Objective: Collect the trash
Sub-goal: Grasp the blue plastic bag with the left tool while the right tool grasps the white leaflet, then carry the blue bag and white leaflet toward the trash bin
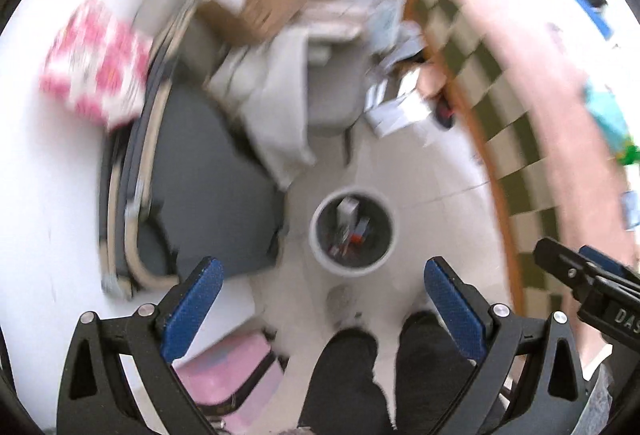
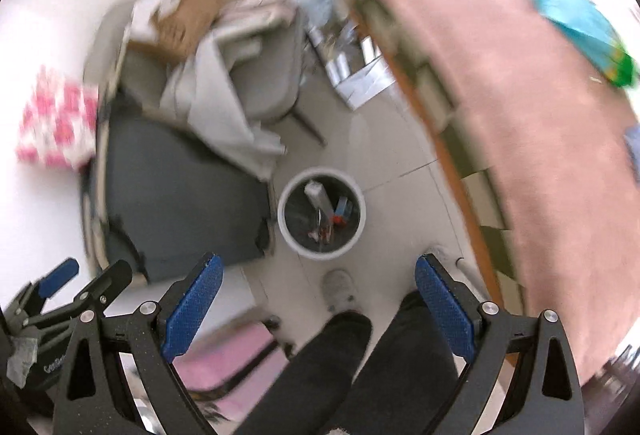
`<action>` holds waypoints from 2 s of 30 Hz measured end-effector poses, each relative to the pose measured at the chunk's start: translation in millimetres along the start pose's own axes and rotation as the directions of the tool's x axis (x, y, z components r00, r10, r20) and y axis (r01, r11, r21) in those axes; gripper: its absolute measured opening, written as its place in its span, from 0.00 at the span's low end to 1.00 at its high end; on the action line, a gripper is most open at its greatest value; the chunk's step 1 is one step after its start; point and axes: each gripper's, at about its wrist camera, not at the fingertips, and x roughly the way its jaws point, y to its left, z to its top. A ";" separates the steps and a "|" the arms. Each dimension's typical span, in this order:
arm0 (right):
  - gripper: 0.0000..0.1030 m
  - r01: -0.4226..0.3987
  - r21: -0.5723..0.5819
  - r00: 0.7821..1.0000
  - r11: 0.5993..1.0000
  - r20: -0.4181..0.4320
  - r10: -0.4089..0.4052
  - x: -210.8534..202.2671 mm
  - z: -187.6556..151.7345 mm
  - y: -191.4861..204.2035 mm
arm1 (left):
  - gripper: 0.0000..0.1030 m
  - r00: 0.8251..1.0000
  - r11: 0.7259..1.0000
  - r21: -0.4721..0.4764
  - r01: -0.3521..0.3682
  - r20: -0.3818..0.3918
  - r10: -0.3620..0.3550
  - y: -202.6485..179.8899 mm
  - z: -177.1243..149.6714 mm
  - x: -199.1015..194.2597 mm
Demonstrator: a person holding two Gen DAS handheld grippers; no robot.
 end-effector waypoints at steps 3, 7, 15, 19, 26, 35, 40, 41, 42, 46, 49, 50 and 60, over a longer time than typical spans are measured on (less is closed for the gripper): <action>0.95 0.016 0.105 0.998 0.994 0.066 -0.023 -37.9 15.3 -42.9 | 1.00 0.998 0.996 0.083 0.036 0.058 -0.041 -46.3 28.0 -27.3; 0.95 0.049 0.290 0.988 0.956 0.126 -0.089 -83.0 25.5 -130.1 | 1.00 0.990 0.971 0.221 0.087 0.090 -0.109 -139.4 54.9 -47.9; 0.95 0.096 0.752 0.969 0.652 0.080 -0.235 -140.9 -20.3 -390.9 | 1.00 0.984 0.814 0.570 0.116 0.047 -0.173 -371.7 70.3 -48.7; 0.95 0.107 0.860 0.969 0.499 0.022 -0.246 -139.5 -49.8 -497.2 | 1.00 0.977 0.699 0.688 0.197 -0.079 -0.197 -480.2 61.4 -23.7; 0.95 0.040 0.928 0.986 0.370 0.022 -0.163 -112.7 -66.6 -586.0 | 0.99 0.955 0.455 0.841 0.293 -0.285 -0.088 -612.7 24.0 37.3; 0.96 0.004 0.948 0.985 0.317 0.051 -0.163 -69.9 -26.6 -607.7 | 0.76 0.947 0.541 0.785 0.303 -0.313 -0.077 -627.3 42.4 75.2; 0.83 0.181 0.895 0.957 0.408 -0.064 -0.284 -60.5 -4.5 -579.2 | 0.71 0.948 0.596 0.747 0.294 -0.309 -0.081 -598.5 45.4 74.3; 0.83 0.213 0.854 0.956 0.475 -0.083 -0.281 -56.4 -1.1 -569.5 | 0.71 0.945 0.610 0.735 0.298 -0.316 -0.080 -591.6 45.5 75.3; 0.83 0.240 0.819 0.954 0.522 -0.099 -0.283 -54.6 -0.7 -560.7 | 0.71 0.944 0.621 0.724 0.300 -0.320 -0.083 -583.6 45.0 75.4; 0.83 0.303 0.671 0.950 0.676 -0.161 -0.266 -43.5 -15.0 -523.2 | 0.71 0.943 0.652 0.697 0.298 -0.322 -0.086 -551.2 35.8 75.0; 0.85 0.320 0.679 0.944 0.660 -0.172 -0.281 -38.0 -21.0 -514.9 | 0.71 0.954 0.629 0.726 0.277 -0.288 -0.088 -550.9 27.3 72.3; 0.89 0.328 0.690 0.941 0.645 -0.179 -0.287 -35.6 -20.1 -515.1 | 0.71 0.957 0.623 0.735 0.267 -0.279 -0.081 -553.6 26.1 71.8; 0.80 0.291 0.724 0.948 0.625 -0.127 -0.293 -43.7 -57.5 -522.1 | 0.69 0.958 0.640 0.718 0.273 -0.267 -0.108 -533.1 -1.6 65.5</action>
